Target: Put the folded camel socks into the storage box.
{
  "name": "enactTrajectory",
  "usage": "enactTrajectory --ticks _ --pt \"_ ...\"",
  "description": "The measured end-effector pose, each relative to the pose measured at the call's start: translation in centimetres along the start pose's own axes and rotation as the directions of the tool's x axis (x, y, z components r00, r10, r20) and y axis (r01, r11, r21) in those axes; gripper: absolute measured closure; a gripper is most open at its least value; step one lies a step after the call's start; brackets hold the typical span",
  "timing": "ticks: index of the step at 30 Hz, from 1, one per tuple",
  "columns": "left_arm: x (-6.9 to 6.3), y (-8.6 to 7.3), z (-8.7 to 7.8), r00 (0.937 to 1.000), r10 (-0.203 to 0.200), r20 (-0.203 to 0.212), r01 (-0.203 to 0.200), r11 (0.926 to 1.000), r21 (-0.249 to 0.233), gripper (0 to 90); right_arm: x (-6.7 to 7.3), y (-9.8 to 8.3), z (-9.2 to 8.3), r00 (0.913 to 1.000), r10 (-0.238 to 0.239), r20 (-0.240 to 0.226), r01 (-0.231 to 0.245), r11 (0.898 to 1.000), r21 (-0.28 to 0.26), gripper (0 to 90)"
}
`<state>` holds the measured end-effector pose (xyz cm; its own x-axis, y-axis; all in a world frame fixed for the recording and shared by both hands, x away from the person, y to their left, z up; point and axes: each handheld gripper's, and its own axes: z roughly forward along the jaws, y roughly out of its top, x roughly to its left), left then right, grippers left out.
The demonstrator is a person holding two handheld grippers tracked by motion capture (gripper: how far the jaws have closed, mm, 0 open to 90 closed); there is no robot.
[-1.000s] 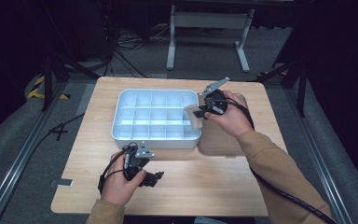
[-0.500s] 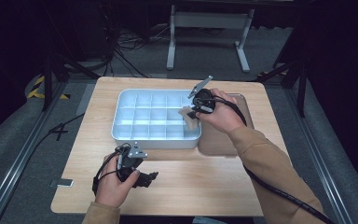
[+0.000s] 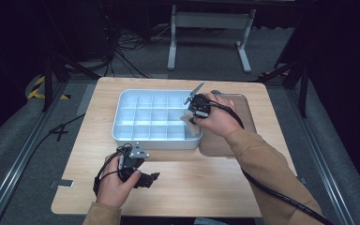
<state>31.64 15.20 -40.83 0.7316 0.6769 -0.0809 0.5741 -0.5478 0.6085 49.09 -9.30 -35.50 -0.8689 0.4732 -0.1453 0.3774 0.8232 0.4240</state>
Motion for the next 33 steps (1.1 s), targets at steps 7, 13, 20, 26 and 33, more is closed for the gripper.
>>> enactTrajectory --ticks 7,13,20,26,33 --pt "0.0 0.1 0.1 1.0 -0.002 0.004 0.002 1.0 0.004 20.5 0.5 0.1 0.6 1.0 -0.002 -0.003 0.002 0.999 0.055 75.8" --pt "0.0 0.2 0.3 1.0 0.004 0.007 -0.004 1.0 0.002 20.5 1.2 0.3 1.6 0.9999 0.015 -0.008 -0.013 0.992 0.128 76.2" --pt "0.0 0.2 0.3 0.9999 0.008 0.007 -0.008 1.0 0.004 20.5 1.7 0.4 2.8 0.9997 0.005 -0.026 0.0 0.981 0.195 76.8" --pt "-0.1 0.2 0.3 1.0 -0.001 0.007 0.001 1.0 0.005 20.4 2.0 0.4 3.8 0.9993 0.0 -0.036 0.008 0.972 0.234 77.0" --pt "-0.1 0.3 0.4 0.9999 0.006 0.015 -0.007 0.9999 0.015 20.4 1.9 0.1 5.3 0.9986 0.017 -0.051 -0.004 0.967 0.256 76.9"
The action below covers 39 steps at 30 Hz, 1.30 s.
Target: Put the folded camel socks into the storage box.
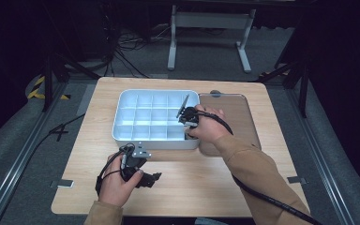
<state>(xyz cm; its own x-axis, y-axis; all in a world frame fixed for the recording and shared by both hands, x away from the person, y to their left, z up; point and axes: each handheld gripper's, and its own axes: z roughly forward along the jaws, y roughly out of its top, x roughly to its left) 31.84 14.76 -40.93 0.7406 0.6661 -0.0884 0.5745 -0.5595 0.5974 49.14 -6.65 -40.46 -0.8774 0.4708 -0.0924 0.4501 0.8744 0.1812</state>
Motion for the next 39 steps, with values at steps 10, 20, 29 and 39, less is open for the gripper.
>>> enactTrajectory --ticks 10,20,29,39 --pt "0.1 0.1 0.2 0.9999 0.01 -0.008 -0.01 0.9999 -0.006 20.3 -0.6 0.4 1.6 0.999 0.037 -0.027 -0.036 0.999 0.039 76.8" --pt "0.1 0.2 0.0 1.0 0.002 -0.009 -0.002 0.9999 -0.017 20.2 -0.9 0.1 1.7 0.9977 0.052 -0.044 -0.051 0.999 0.017 75.0" --pt "0.2 0.2 -0.2 0.9999 0.004 -0.013 -0.004 0.9998 -0.022 20.2 -1.0 -0.4 0.8 0.993 0.088 -0.079 -0.094 0.993 -0.073 57.5" --pt "0.2 0.2 -0.4 1.0 -0.001 -0.009 0.001 0.9996 -0.027 20.2 -1.1 -1.4 -2.8 0.9968 0.061 -0.051 -0.07 0.978 -0.196 51.3"
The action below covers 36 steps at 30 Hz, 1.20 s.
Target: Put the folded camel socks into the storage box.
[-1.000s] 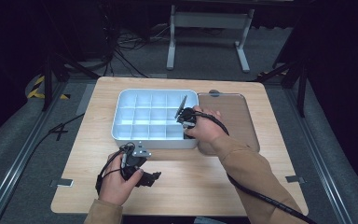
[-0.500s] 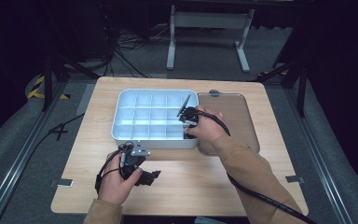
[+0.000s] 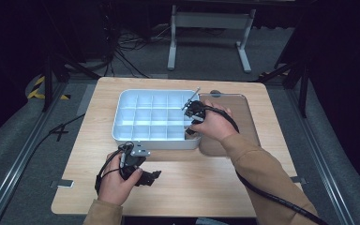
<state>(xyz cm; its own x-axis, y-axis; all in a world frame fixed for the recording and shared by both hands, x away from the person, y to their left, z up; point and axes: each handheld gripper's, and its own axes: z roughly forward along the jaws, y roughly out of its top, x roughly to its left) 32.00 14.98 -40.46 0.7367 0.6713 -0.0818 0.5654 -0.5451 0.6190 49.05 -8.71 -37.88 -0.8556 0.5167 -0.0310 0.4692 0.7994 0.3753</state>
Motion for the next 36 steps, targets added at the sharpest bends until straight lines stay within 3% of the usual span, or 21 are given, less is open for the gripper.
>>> enactTrajectory --ticks 4,6,10,11,12,13,14,15,16,22,26,29,34,36 --pt "0.1 0.1 -0.1 1.0 0.002 -0.005 -0.002 1.0 -0.007 20.1 0.1 -0.7 -1.7 1.0 -0.009 -0.004 0.008 0.996 -0.09 50.5" --pt "0.1 0.1 -0.2 1.0 0.007 -0.002 -0.007 1.0 -0.004 20.1 0.2 -1.3 -2.7 0.9996 -0.025 -0.012 0.023 0.989 -0.147 49.4" --pt "0.1 0.2 -0.7 0.9999 -0.005 0.01 0.005 0.9995 -0.03 20.2 0.1 -2.8 -4.1 0.9959 -0.083 -0.037 0.07 0.959 -0.275 45.2" --pt "0.1 0.3 -0.9 1.0 -0.003 0.009 0.003 0.9998 -0.022 20.2 0.0 -3.2 -4.5 0.9955 -0.09 -0.027 0.078 0.952 -0.295 44.7" --pt "0.1 0.3 -0.9 1.0 -0.003 0.009 0.003 0.9998 -0.022 20.2 0.0 -3.2 -4.5 0.9955 -0.09 -0.027 0.078 0.952 -0.295 44.7" --pt "0.0 0.2 -1.1 0.9999 -0.008 0.01 0.008 0.9994 -0.033 20.1 -0.1 -3.9 -5.2 0.9948 -0.097 -0.031 0.081 0.939 -0.335 43.0" --pt "0.0 0.2 -1.1 0.9999 -0.008 0.01 0.008 0.9994 -0.033 20.1 -0.1 -3.9 -5.2 0.9948 -0.097 -0.031 0.081 0.939 -0.335 43.0" --pt "0.1 0.2 -1.3 1.0 -0.002 0.006 0.002 0.9994 -0.035 20.1 -0.1 -4.8 -5.9 0.9948 -0.095 -0.036 0.075 0.927 -0.367 41.4" --pt "0.1 0.2 -1.4 1.0 -0.006 0.006 0.006 0.9994 -0.035 20.1 -0.1 -4.8 -5.9 0.9948 -0.095 -0.036 0.075 0.927 -0.367 41.4" --pt "0.3 0.2 -1.7 0.9999 -0.011 -0.001 0.011 0.9992 -0.039 20.2 0.1 -7.8 -7.6 0.9961 -0.058 -0.066 0.022 0.896 -0.443 39.0" --pt "0.4 0.3 -1.6 1.0 -0.006 0.004 0.006 0.9994 -0.035 20.1 0.1 -9.1 -8.2 0.9969 -0.047 -0.063 0.013 0.887 -0.461 38.2" --pt "0.4 0.3 -1.6 1.0 -0.009 0.002 0.009 0.9996 -0.028 20.1 0.1 -10.1 -8.6 0.9963 -0.029 -0.081 -0.009 0.899 -0.438 41.4" --pt "0.4 0.5 -1.3 0.9999 0.002 0.012 -0.002 1.0 -0.006 19.7 0.1 -11.4 -9.1 0.9972 -0.027 -0.069 -0.006 0.9 -0.437 40.4" --pt "0.4 0.7 -1.1 0.9999 0.011 0.012 -0.011 0.9999 -0.006 19.6 -0.1 -12.3 -9.5 0.9987 -0.031 -0.041 0.01 0.899 -0.437 39.5"
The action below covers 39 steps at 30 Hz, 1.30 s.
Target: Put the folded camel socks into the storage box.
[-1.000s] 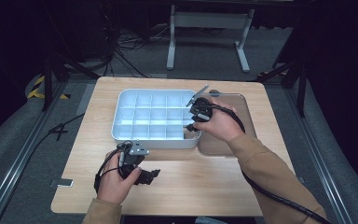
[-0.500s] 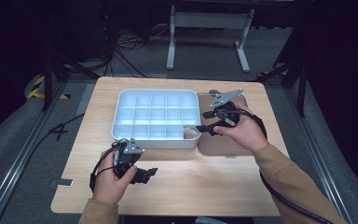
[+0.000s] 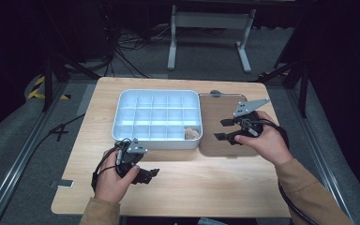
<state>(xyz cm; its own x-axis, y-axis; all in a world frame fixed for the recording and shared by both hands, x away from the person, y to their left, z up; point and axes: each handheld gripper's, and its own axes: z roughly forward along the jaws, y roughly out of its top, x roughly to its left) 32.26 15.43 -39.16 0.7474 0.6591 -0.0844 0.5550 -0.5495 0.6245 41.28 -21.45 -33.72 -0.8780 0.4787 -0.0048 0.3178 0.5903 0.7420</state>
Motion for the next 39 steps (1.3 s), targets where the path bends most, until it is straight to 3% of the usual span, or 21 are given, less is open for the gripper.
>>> enactTrajectory --ticks 3,7,13,18,19,22,24,26,31,35,39 --pt "0.1 0.2 -0.1 0.9999 0.015 -0.001 -0.015 0.9999 0.003 19.6 0.0 -0.8 -0.8 0.9998 -0.006 0.016 0.006 1.0 0.001 38.5" --pt "0.1 0.2 0.0 1.0 -0.003 0.002 0.003 1.0 0.0 19.6 0.1 -1.8 -1.7 0.9997 -0.002 0.026 0.002 1.0 -0.006 37.9" --pt "0.1 0.2 0.0 1.0 0.005 0.006 -0.005 1.0 0.008 18.2 0.6 -4.4 -3.0 0.9991 0.017 0.038 -0.016 0.999 -0.045 37.5" --pt "0.2 0.2 0.0 0.9998 0.018 0.009 -0.018 0.9997 0.015 18.1 1.1 -5.8 -3.6 0.9983 0.013 0.058 -0.009 0.998 -0.059 36.6" --pt "0.2 0.2 0.0 0.999 0.043 0.008 -0.043 0.9989 0.016 18.1 1.2 -6.0 -3.6 0.9983 0.021 0.055 -0.017 0.997 -0.072 36.2" --pt "0.1 0.2 0.3 0.9982 0.052 0.03 -0.053 0.9983 0.025 17.7 1.4 -6.7 -3.5 0.9984 0.044 0.036 -0.04 0.995 -0.086 37.0" --pt "0.1 0.2 0.6 0.9977 0.058 0.035 -0.059 0.9976 0.034 17.5 1.5 -7.4 -3.3 0.9953 0.096 -0.005 -0.096 0.992 -0.082 40.3" --pt "0.0 0.2 0.7 0.9973 0.061 0.041 -0.063 0.997 0.046 17.5 1.6 -8.0 -2.9 0.9974 0.068 -0.024 -0.07 0.993 -0.1 40.2" --pt "0.1 0.2 0.8 0.9973 0.067 0.031 -0.068 0.9964 0.049 16.9 1.8 -9.4 -1.8 0.9994 -0.006 -0.035 0.003 0.997 -0.075 37.6" --pt "0.2 0.0 0.9 0.9964 0.073 0.045 -0.075 0.9959 0.051 16.8 1.9 -10.4 -0.7 0.9997 0.02 -0.016 -0.02 0.998 -0.058 37.5" --pt "0.3 -0.1 1.2 0.9967 0.063 0.051 -0.066 0.9962 0.056 16.8 2.3 -11.2 0.7 0.9993 0.037 -0.007 -0.037 0.999 -0.003 37.1"
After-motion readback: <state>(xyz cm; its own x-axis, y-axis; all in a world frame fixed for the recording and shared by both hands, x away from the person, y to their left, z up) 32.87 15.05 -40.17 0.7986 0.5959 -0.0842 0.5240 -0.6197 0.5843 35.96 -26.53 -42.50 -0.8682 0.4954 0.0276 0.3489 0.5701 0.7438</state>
